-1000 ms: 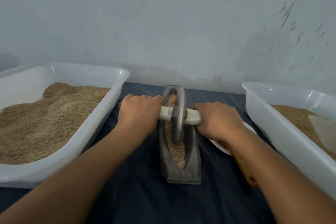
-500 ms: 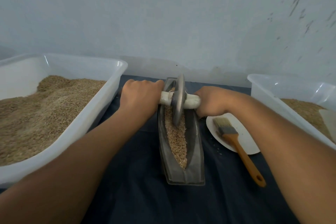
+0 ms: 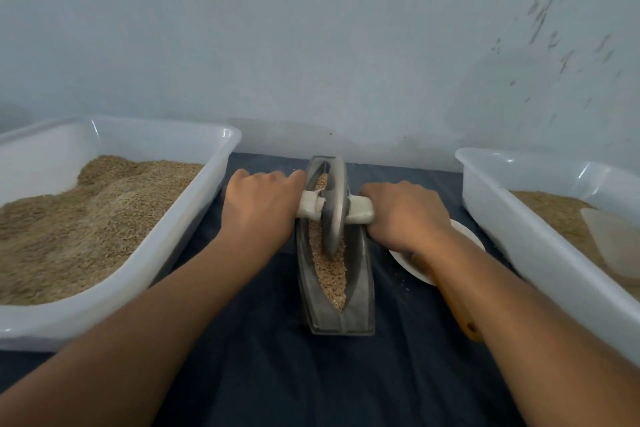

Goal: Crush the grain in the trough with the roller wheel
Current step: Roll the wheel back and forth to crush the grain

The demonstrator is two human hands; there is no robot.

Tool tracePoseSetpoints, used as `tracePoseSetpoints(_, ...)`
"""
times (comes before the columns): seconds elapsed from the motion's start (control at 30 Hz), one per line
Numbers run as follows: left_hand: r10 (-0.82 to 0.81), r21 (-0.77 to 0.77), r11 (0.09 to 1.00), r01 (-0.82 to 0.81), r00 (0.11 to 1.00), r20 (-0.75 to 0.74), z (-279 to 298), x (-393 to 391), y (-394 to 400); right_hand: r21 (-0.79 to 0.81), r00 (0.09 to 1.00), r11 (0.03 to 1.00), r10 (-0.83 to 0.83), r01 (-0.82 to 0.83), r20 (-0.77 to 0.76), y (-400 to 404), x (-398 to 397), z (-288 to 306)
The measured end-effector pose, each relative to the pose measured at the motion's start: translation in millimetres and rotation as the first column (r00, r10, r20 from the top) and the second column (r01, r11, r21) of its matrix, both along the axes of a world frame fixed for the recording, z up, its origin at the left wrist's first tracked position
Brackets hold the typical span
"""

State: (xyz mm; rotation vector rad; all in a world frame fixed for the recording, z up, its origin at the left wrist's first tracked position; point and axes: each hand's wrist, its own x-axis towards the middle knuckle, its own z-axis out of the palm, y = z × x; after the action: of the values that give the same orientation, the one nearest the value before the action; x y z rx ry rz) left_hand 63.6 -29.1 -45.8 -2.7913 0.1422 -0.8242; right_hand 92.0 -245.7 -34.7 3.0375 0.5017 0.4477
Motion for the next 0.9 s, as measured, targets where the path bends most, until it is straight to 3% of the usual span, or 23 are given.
tracePoseSetpoints(0.33, -0.033, -0.031, 0.999, 0.032, 0.998, -0.061, 7.7, -29.3, -3.2, 0.055, 0.966, 0.998, -0.047, 0.034, 0.253, -3.2, -43.8, -12.6)
tracePoseSetpoints(0.43, -0.034, -0.043, 0.999, 0.032, 0.998, -0.057, 5.6, -37.7, -2.0, -0.007, 0.924, 0.998, -0.049, 0.056, 0.379, -0.5, -58.9, -11.5)
tracePoseSetpoints(0.9, -0.023, -0.108, 0.994, 0.013, 0.996, -0.091, 8.8, -66.7, 2.8, -0.058, 0.87, 0.998, 0.032, -0.004, 0.492, -1.3, -71.4, -5.2)
